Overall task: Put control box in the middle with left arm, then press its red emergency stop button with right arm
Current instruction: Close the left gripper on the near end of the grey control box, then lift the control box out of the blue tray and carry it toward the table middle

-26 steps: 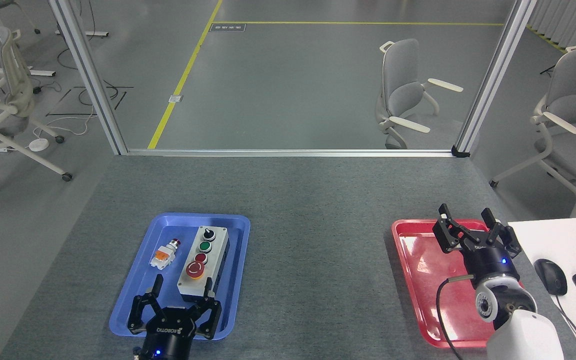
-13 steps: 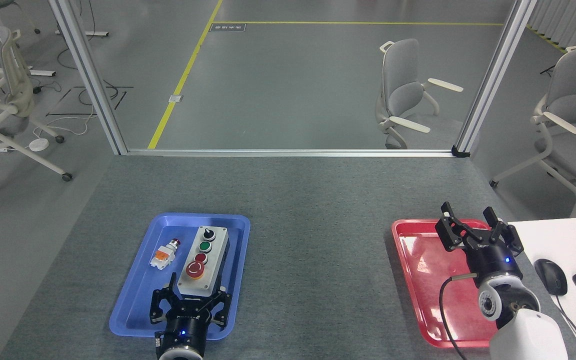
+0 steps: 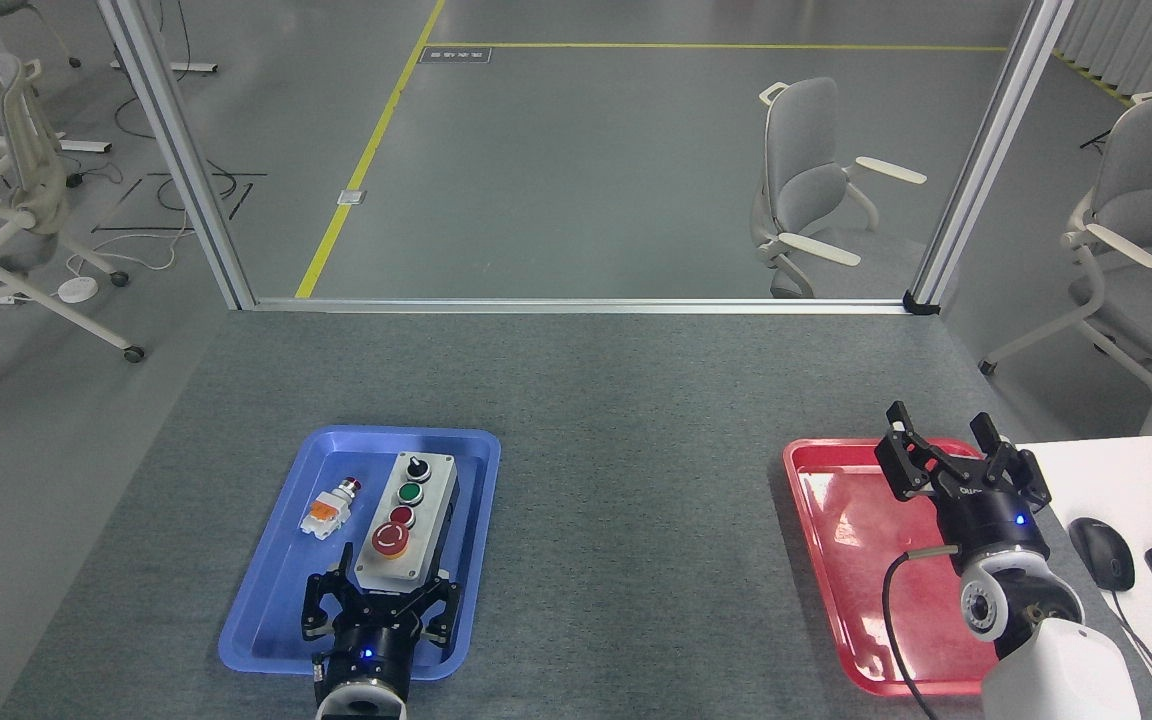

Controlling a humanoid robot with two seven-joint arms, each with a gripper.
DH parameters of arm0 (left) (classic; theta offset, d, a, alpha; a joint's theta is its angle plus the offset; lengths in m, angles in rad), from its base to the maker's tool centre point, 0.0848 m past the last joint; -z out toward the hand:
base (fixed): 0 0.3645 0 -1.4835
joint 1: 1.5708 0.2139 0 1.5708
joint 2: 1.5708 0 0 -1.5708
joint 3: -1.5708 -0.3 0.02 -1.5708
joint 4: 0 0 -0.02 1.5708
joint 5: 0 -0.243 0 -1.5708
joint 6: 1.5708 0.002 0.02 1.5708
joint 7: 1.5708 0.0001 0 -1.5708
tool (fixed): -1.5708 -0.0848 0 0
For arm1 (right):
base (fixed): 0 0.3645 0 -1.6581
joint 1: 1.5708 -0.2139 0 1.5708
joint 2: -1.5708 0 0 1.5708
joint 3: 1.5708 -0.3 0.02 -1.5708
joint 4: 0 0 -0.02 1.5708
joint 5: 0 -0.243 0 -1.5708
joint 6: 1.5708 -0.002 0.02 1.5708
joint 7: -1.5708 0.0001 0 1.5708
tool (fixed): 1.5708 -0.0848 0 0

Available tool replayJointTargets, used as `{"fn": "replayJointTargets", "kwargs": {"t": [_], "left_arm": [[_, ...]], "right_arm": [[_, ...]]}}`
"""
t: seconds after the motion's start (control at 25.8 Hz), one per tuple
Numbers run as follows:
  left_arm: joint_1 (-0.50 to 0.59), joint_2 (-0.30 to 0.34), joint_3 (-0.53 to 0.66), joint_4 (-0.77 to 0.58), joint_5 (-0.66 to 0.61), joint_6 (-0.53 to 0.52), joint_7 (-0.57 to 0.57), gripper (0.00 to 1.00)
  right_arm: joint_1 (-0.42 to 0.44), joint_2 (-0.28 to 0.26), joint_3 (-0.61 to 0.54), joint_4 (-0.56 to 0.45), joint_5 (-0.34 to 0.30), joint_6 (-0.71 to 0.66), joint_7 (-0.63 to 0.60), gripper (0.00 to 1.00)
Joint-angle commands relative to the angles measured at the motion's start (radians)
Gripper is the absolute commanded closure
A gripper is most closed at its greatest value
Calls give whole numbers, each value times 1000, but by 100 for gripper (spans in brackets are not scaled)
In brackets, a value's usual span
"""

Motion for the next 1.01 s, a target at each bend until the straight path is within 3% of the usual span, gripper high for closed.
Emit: {"fn": "replayJointTargets", "kwargs": {"t": [0.0, 0.97], "left_arm": [[-22, 1, 0, 42, 3, -5, 2, 1], [-151, 0, 3, 228, 120, -38, 3, 2]], "right_arm": [[0, 2, 0, -1, -2, -3, -3, 1], [-3, 5, -2, 0, -2, 4, -1, 1]]}}
